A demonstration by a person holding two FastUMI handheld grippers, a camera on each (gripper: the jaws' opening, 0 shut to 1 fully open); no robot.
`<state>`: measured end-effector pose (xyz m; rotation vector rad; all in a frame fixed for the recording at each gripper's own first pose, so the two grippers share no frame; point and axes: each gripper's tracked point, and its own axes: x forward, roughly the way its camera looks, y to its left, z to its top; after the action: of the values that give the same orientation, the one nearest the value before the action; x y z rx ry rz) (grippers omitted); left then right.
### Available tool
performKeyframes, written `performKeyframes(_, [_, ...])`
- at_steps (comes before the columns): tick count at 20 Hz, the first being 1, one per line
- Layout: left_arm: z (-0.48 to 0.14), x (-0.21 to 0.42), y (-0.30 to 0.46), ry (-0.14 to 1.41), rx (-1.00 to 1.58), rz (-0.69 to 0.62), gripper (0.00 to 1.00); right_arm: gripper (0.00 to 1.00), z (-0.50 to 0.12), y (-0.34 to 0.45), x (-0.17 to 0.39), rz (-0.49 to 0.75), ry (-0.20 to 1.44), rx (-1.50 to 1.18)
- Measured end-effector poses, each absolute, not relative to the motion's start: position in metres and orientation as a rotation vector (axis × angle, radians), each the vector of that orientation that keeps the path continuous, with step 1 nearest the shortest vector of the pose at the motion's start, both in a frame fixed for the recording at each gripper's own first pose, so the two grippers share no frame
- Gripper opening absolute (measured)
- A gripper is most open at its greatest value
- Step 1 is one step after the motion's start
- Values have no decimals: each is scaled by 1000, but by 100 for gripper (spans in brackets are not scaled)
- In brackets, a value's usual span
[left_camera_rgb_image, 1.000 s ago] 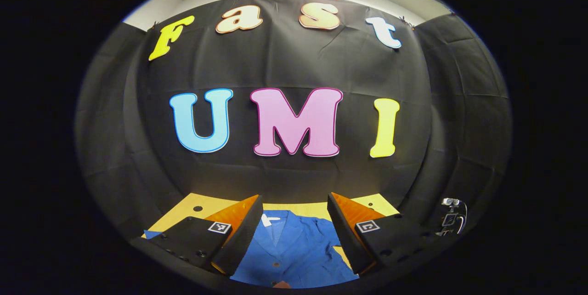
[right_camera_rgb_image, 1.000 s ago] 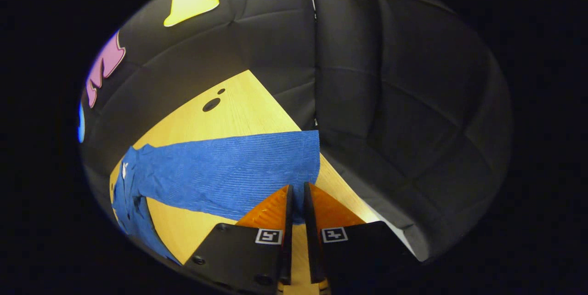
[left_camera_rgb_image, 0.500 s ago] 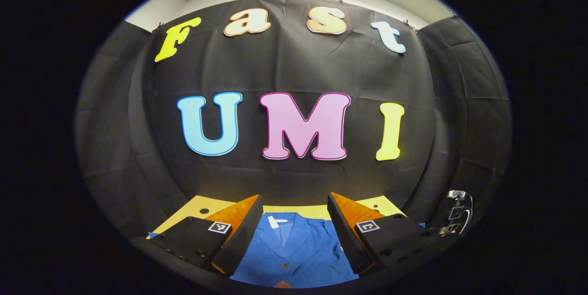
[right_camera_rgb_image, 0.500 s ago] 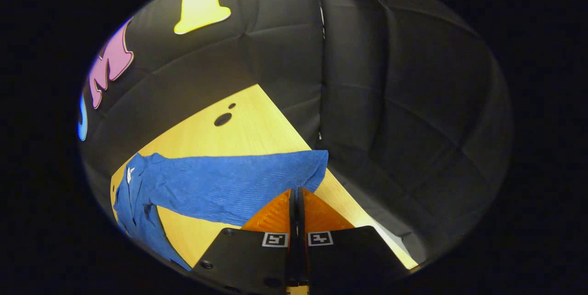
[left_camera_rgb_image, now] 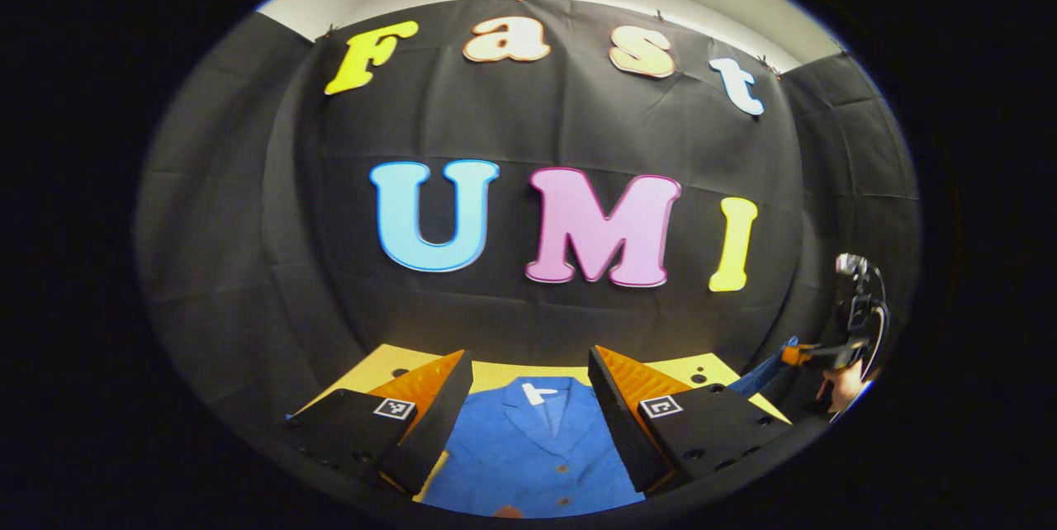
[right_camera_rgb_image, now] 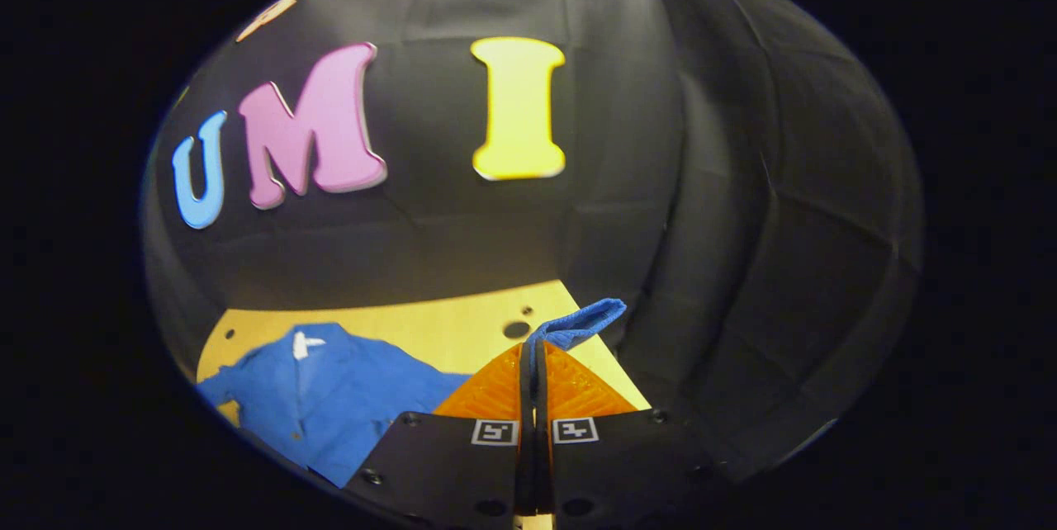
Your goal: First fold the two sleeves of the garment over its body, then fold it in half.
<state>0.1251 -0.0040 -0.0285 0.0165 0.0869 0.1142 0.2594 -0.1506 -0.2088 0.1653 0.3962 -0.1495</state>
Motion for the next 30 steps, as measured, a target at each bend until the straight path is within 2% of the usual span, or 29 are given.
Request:
performKeyframes(3, [-32, 101, 64, 79, -4, 176, 81, 0, -140, -66, 281, -60, 288, 140])
performKeyframes(6, [-51, 80, 135, 113, -32, 266, 81, 0, -132, 39, 305, 51, 268, 106])
performKeyframes(10, [-74, 46, 210, 147, -11, 396, 81, 0, -214, 189, 330, 229, 384, 103])
performKeyframes(14, [-96, -4, 260, 195, -16, 514, 81, 1, -306, 298, 319, 362, 503, 124])
performKeyframes(18, [-138, -65, 292, 314, -67, 662, 81, 1, -395, 359, 284, 425, 683, 143])
performKeyframes(22, [-146, -90, 307, 321, -107, 730, 81, 0, -420, 399, 263, 513, 762, 246])
performKeyframes(23, [-148, -93, 308, 311, -114, 733, 81, 2, -422, 404, 257, 533, 798, 285])
performKeyframes(24, [-152, -91, 309, 306, -121, 730, 81, 19, -425, 407, 253, 537, 829, 302])
performKeyframes(25, [-161, -87, 310, 310, -123, 726, 81, 25, -426, 406, 251, 549, 840, 311])
performKeyframes(26, [-170, -82, 313, 322, -122, 723, 82, 39, -417, 405, 252, 562, 826, 303])
performKeyframes(27, [-179, -76, 317, 339, -121, 722, 81, 39, -404, 399, 254, 576, 806, 292])
performKeyframes(29, [-201, -60, 326, 370, -130, 704, 81, 75, -376, 384, 244, 615, 796, 272])
performKeyframes(30, [-213, -49, 331, 382, -137, 685, 82, 79, -356, 373, 241, 632, 771, 262])
